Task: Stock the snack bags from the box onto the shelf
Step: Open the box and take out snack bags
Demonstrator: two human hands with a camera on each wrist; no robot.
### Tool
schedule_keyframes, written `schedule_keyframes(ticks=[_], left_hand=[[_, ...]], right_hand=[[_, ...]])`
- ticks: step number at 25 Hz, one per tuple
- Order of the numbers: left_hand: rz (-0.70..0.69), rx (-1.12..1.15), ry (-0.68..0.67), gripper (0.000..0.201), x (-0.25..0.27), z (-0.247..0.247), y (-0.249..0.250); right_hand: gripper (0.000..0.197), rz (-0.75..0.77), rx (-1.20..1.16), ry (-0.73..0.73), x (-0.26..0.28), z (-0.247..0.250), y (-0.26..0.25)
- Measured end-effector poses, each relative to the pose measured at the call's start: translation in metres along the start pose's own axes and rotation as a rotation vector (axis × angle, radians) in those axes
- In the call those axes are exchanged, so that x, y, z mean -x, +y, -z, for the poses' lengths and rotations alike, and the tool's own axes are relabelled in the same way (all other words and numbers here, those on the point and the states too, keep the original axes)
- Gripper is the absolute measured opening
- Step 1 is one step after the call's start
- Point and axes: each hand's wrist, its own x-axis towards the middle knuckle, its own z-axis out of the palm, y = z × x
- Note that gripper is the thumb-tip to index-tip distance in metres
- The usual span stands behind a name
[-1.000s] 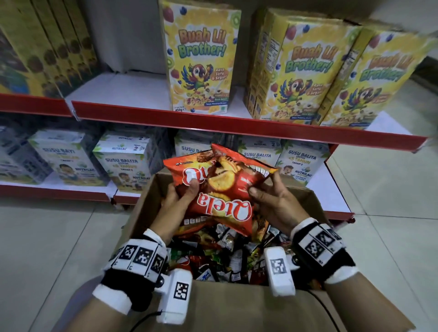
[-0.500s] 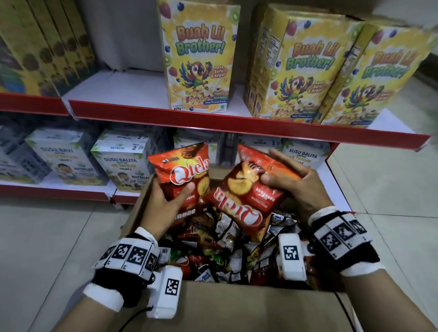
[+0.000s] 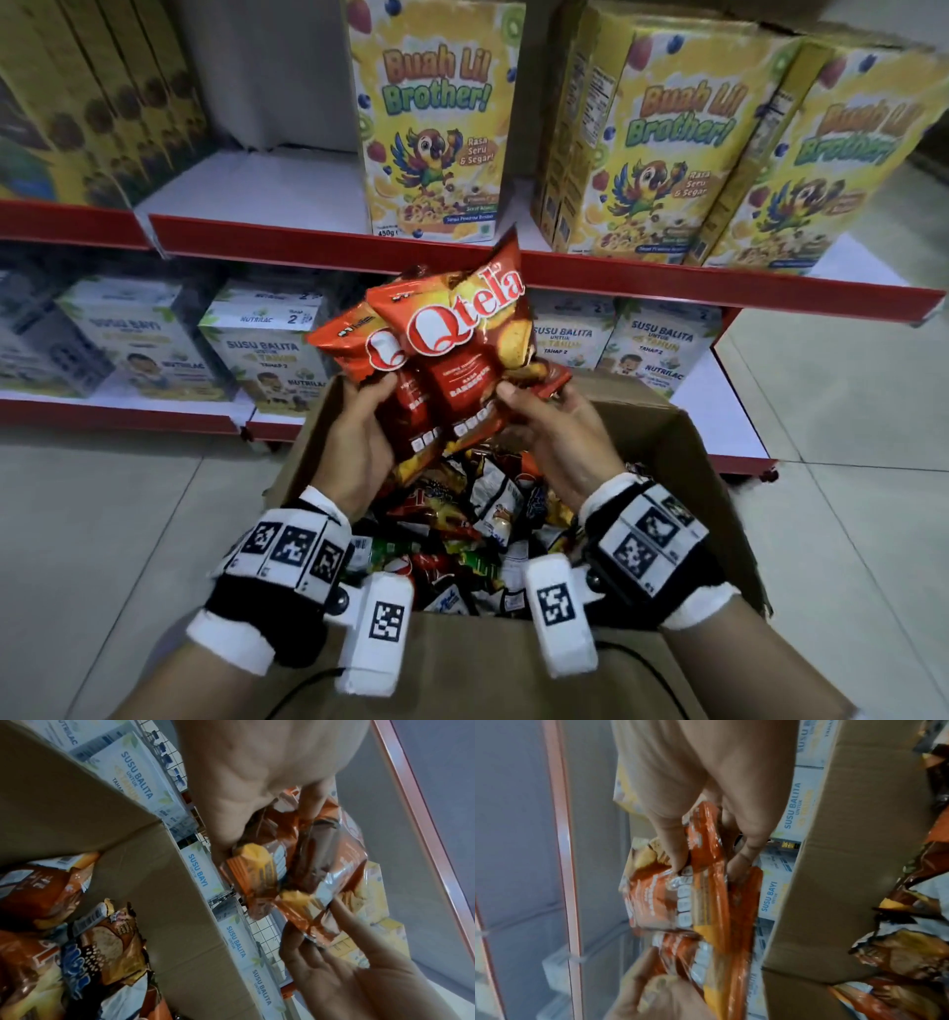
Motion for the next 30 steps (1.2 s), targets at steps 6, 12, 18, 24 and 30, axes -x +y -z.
schedule_keyframes(ticks=[6, 12, 18, 24, 30], left_hand=[[-0.076, -0.322, -0.013, 0.118, 0.006, 0.016, -0.001], [-0.083, -0.342, 0.054, 0.108, -0.001, 0.038, 0.004], [-0.062, -0.444, 0.032, 0.112, 0.007, 0.063, 0.005], [-0.051, -0.428, -0.024, 0.125, 0.010, 0.066, 0.005], [-0.069, -0.203, 0.231, 0.064, 0.001, 0.078, 0.009]], right_hand=[[0.047, -0.053, 0.219, -0.058, -0.002, -0.006, 0.017], [0.044, -0.032, 0.720, -0.192, -0.013, 0.018, -0.010], [0.055, 0.000, 0.649, -0.259, -0.013, 0.011, -0.009], [0.073, -0.096, 0.600, -0.206, -0.016, -0.011, 0.012], [0.084, 0.045, 0.471, 0.112, -0.027, 0.023, -0.013]])
